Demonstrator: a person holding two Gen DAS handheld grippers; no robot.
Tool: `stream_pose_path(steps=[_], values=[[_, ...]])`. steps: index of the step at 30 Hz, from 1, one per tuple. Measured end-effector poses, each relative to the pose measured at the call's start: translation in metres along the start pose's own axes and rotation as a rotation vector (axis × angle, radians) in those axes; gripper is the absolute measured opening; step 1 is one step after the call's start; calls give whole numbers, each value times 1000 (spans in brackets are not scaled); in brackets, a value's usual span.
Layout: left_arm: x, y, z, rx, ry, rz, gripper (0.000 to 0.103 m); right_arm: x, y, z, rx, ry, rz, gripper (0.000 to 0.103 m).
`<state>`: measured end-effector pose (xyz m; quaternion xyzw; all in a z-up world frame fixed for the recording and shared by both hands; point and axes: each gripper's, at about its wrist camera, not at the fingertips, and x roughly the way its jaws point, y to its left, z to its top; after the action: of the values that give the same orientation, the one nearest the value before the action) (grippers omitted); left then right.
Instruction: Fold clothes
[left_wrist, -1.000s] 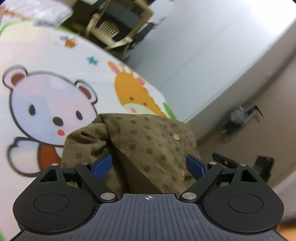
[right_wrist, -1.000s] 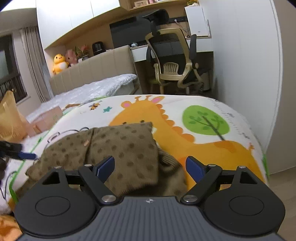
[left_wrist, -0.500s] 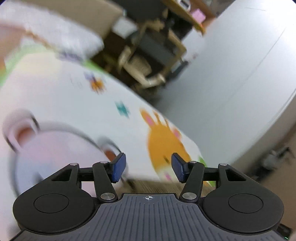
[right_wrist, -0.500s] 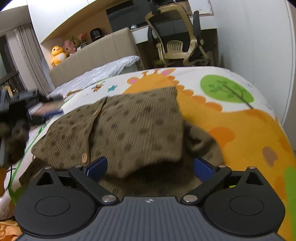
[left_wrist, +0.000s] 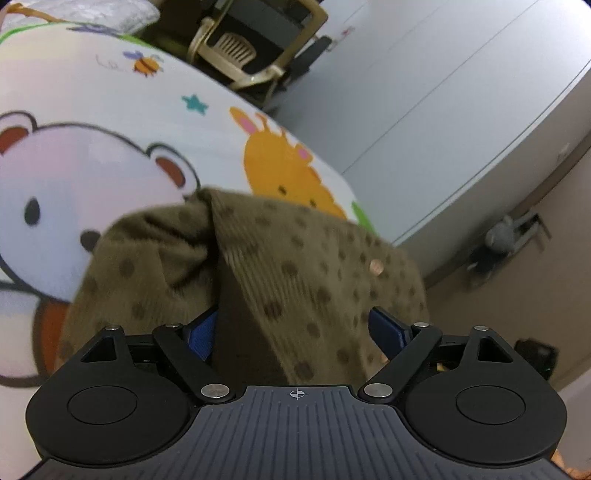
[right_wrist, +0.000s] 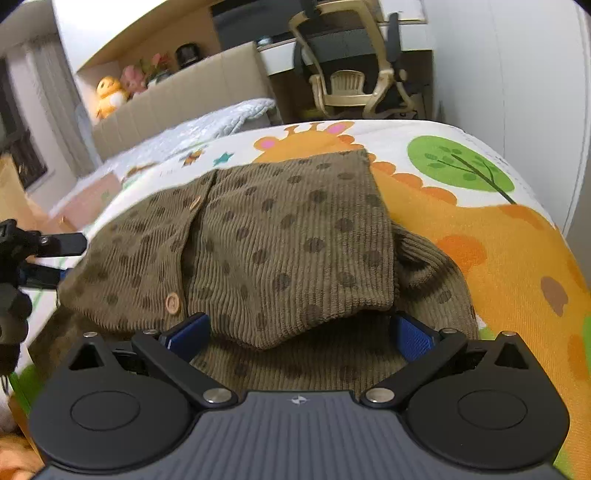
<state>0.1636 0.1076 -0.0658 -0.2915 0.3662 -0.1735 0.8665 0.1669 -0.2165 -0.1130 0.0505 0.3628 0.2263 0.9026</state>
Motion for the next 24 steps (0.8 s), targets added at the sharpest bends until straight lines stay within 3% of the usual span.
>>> stream_pose_path(steps=[2, 5, 8, 10, 12, 15, 16, 19, 24], values=[[4, -1, -5, 3, 5, 27, 72, -4, 1, 2, -11, 12, 6, 103], [6, -5, -10, 32, -6, 39, 61, -28, 1, 7, -6, -71, 41, 103], [6, -7, -9, 37, -14, 36, 51, -50, -3, 21, -5, -204, -15, 103], [4, -7, -8, 34, -24, 37, 44, -51, -13, 31, 38, -240, -61, 103], [1, -5, -6, 24, -37, 43, 41, -43, -26, 35, 98, -235, -57, 102], [-2, -6, -3, 28, -51, 51, 38, -27, -37, 37, 159, -194, -9, 80], [-3, -7, -2, 30, -55, 53, 38, -19, -36, 35, 161, -168, 5, 78], [-6, -9, 0, 42, -66, 64, 38, -12, -27, 29, 125, -148, -31, 78], [-19, -6, -1, 34, -83, 55, 41, -38, -40, 26, 157, -193, -60, 78]])
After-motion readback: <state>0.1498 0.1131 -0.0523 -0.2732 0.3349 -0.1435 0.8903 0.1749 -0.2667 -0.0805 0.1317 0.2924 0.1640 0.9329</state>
